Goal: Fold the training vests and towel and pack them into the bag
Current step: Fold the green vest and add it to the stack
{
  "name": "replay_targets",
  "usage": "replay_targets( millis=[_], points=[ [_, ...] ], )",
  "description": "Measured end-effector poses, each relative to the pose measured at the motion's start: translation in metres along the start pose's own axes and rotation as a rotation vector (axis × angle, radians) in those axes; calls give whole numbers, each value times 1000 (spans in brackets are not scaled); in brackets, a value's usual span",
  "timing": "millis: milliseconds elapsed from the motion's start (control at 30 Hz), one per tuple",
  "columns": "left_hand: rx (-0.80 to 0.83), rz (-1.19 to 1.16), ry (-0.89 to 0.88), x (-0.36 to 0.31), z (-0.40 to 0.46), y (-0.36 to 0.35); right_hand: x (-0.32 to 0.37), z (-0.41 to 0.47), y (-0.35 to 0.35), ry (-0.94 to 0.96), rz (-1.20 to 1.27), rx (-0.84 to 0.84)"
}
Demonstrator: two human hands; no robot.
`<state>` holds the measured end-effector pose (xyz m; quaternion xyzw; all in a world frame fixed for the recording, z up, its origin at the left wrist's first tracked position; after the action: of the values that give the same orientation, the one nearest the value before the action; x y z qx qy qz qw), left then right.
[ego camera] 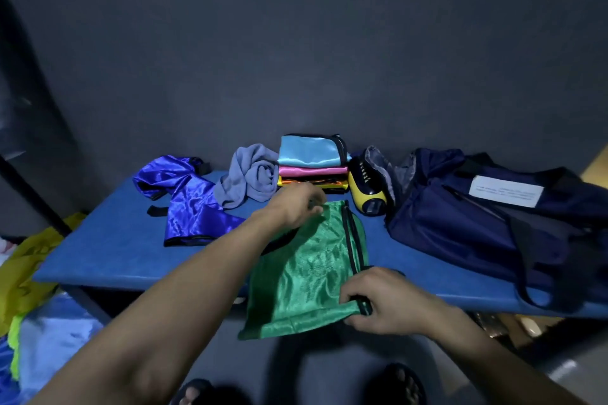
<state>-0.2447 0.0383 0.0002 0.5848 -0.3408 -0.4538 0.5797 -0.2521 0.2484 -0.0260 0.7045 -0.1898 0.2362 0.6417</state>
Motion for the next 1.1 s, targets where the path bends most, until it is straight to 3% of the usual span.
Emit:
replay_targets(
  millis=[200,733,1100],
  points=[
    [105,170,4,2,42,-38,-12,6,2,-42,46,22],
    [278,-14,-52,-6,63,-36,-21,7,3,-48,86,107],
    [-64,127,-108,-16,51,-27,-21,5,6,-34,69,69]
  ],
)
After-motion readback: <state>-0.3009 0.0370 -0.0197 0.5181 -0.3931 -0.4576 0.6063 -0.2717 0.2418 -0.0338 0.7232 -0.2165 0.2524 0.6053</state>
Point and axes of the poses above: each hand's wrist, its own z-axis towards the middle knuckle, its own y-axis out of the back of the hand, x = y × z, the point moved 7 cm from there along z, towards the middle knuckle, and after that the axes turned 14 degrees about z, right-handed, at the moved point
